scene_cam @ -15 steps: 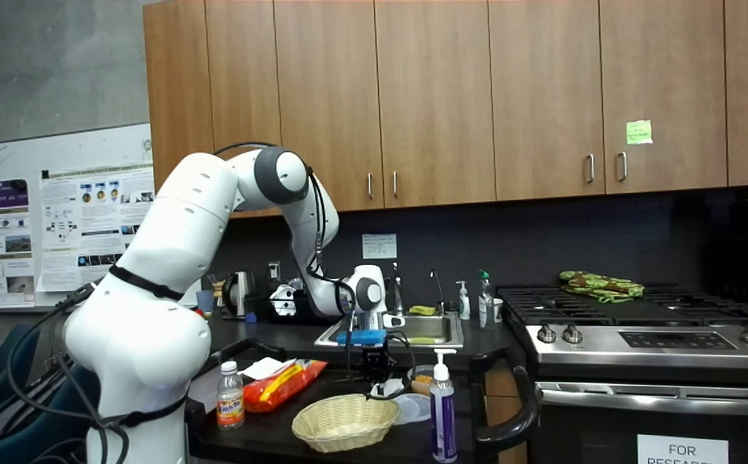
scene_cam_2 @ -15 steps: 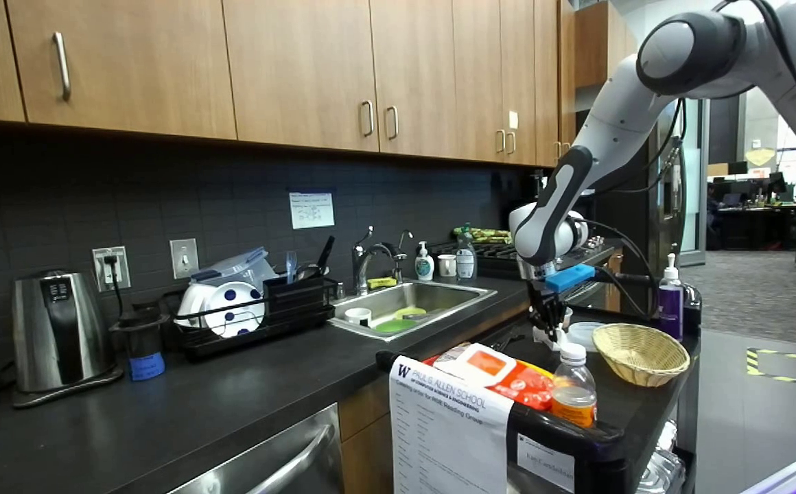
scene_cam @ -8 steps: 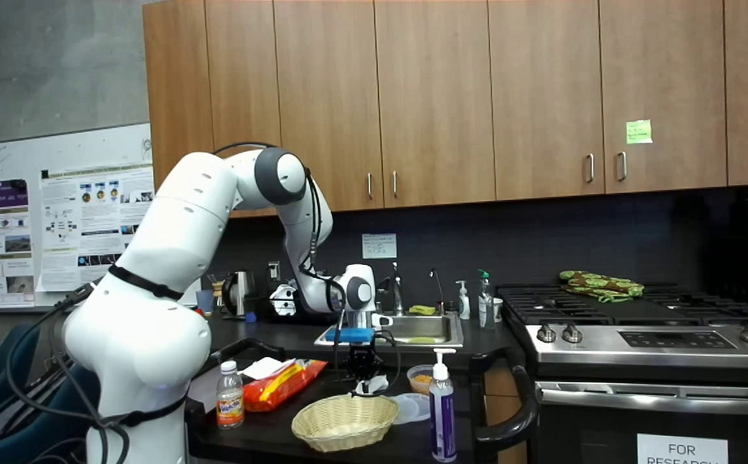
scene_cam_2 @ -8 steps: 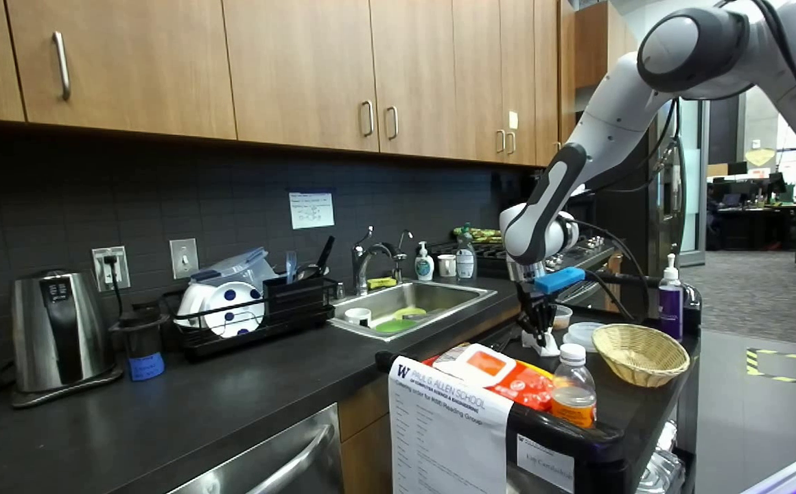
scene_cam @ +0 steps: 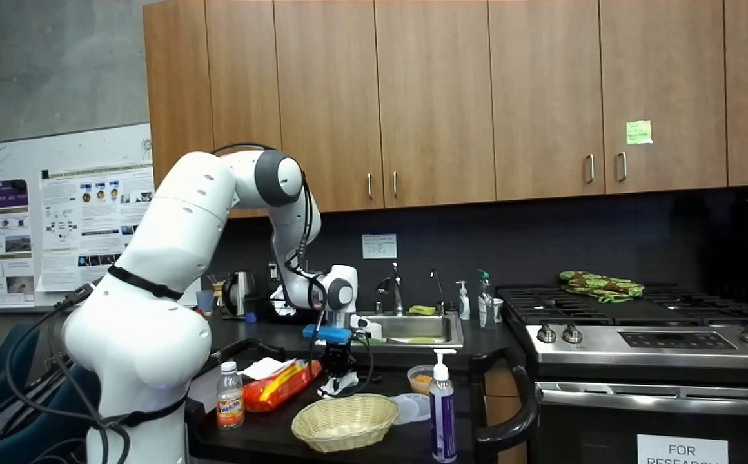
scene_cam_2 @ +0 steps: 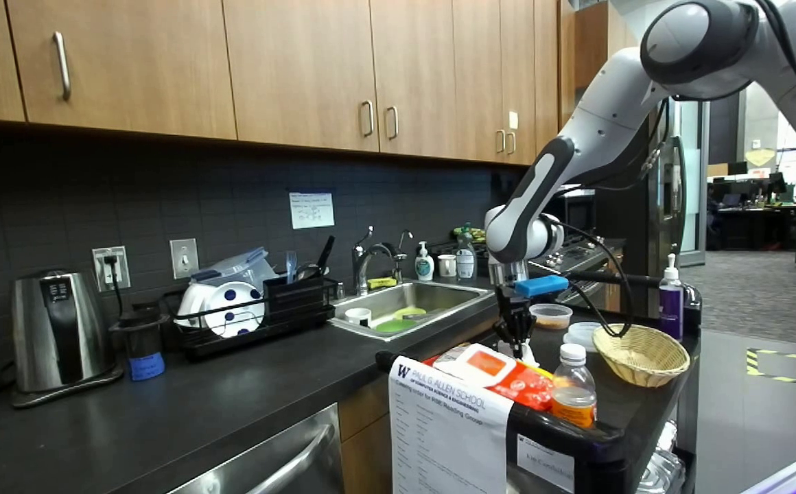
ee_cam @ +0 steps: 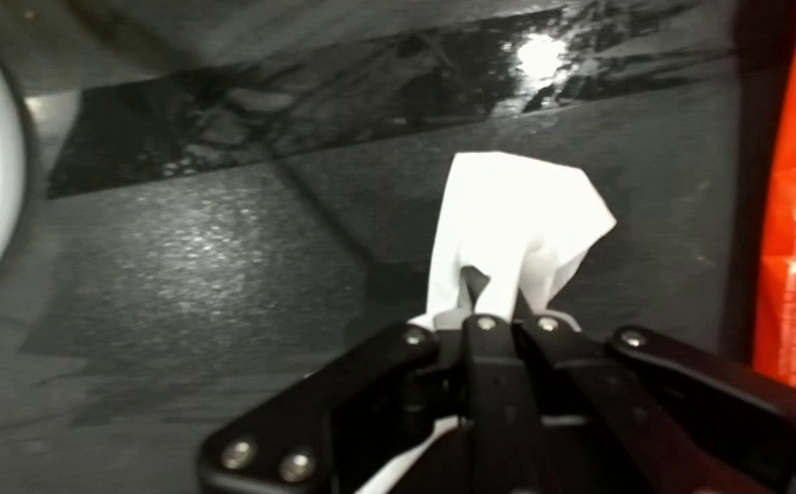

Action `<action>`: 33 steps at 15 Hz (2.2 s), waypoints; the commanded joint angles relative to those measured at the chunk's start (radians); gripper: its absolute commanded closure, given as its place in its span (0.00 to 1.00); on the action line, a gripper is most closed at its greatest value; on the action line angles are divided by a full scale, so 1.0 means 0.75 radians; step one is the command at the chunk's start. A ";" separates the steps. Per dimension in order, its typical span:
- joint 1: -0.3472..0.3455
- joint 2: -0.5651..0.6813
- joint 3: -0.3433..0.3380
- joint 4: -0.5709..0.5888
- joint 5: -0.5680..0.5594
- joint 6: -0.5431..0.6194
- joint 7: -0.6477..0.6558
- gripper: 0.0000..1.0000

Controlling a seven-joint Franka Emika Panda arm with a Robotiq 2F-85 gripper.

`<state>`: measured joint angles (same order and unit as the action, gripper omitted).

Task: Pick up one wet wipe from the orange packet of wet wipes and wipe the kitchen counter

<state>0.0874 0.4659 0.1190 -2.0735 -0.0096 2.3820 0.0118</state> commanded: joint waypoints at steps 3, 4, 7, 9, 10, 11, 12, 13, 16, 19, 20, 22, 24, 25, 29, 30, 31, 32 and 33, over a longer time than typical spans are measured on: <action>0.002 -0.013 0.081 -0.079 0.151 0.015 -0.085 0.99; 0.002 -0.017 0.067 -0.090 0.142 0.019 -0.080 0.99; -0.009 -0.034 0.011 -0.123 0.097 0.031 -0.058 0.99; -0.021 -0.056 -0.038 -0.156 0.069 0.037 -0.041 0.99; -0.026 -0.064 -0.063 -0.173 0.057 0.040 -0.033 0.99; -0.035 -0.077 -0.089 -0.194 0.046 0.043 -0.027 0.99; -0.042 -0.082 -0.116 -0.210 0.031 0.046 -0.021 0.99; -0.050 -0.090 -0.139 -0.224 0.016 0.046 -0.016 0.99; -0.073 -0.113 -0.190 -0.257 -0.026 0.051 0.001 0.99; -0.085 -0.134 -0.205 -0.289 -0.040 0.054 0.009 0.99; -0.083 -0.148 -0.193 -0.309 -0.027 0.051 0.001 0.99; -0.076 -0.182 -0.156 -0.361 0.004 0.053 -0.031 0.99; -0.068 -0.227 -0.112 -0.425 0.034 0.054 -0.062 0.99; -0.066 -0.246 -0.089 -0.456 0.052 0.053 -0.078 0.99; -0.052 -0.340 0.001 -0.584 0.147 0.035 -0.152 0.99; -0.051 -0.364 0.016 -0.617 0.170 0.029 -0.174 0.99; -0.050 -0.383 0.028 -0.641 0.194 0.021 -0.194 0.99; -0.049 -0.401 0.039 -0.668 0.213 0.015 -0.215 0.99; -0.048 -0.417 0.049 -0.689 0.237 0.007 -0.238 0.99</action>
<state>0.0482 0.2062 0.1389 -2.5125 0.1151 2.3927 -0.1075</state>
